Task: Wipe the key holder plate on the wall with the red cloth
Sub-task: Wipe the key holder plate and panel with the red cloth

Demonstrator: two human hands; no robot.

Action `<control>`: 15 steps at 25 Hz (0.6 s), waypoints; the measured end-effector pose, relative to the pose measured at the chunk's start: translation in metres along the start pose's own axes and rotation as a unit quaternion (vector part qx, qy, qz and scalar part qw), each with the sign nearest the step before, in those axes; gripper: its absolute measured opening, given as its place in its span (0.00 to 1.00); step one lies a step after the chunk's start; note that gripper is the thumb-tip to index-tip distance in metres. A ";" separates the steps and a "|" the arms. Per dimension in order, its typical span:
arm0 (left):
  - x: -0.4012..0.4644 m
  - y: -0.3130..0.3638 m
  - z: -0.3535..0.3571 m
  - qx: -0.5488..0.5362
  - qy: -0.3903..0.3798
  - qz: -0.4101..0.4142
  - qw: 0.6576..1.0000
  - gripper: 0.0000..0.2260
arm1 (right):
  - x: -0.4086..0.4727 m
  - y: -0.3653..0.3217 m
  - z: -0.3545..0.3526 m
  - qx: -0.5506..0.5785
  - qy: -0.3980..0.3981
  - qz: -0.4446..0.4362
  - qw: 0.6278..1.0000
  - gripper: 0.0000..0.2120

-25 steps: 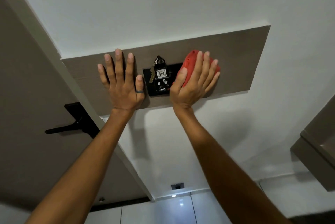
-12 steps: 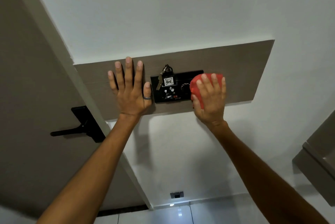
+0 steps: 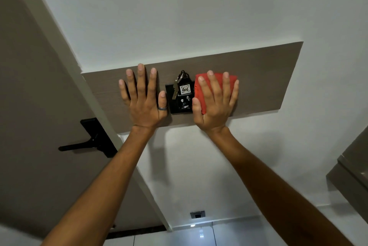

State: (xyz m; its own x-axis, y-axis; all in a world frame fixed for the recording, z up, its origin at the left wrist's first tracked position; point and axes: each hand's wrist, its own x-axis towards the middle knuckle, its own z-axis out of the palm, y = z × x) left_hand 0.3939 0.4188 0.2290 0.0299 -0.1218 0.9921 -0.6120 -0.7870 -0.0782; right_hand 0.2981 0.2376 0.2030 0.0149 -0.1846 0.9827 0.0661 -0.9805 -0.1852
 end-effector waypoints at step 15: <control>0.003 0.003 -0.005 0.000 -0.012 -0.006 1.000 0.27 | -0.006 -0.018 -0.019 0.155 -0.016 0.053 0.986 0.20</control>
State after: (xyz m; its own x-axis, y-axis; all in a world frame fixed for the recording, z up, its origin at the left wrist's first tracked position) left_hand 0.3882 0.4196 0.2328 0.0557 -0.1260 0.9905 -0.6114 -0.7885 -0.0660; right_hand 0.2779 0.2550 0.2005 0.0700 -0.2772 0.9583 0.3641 -0.8872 -0.2832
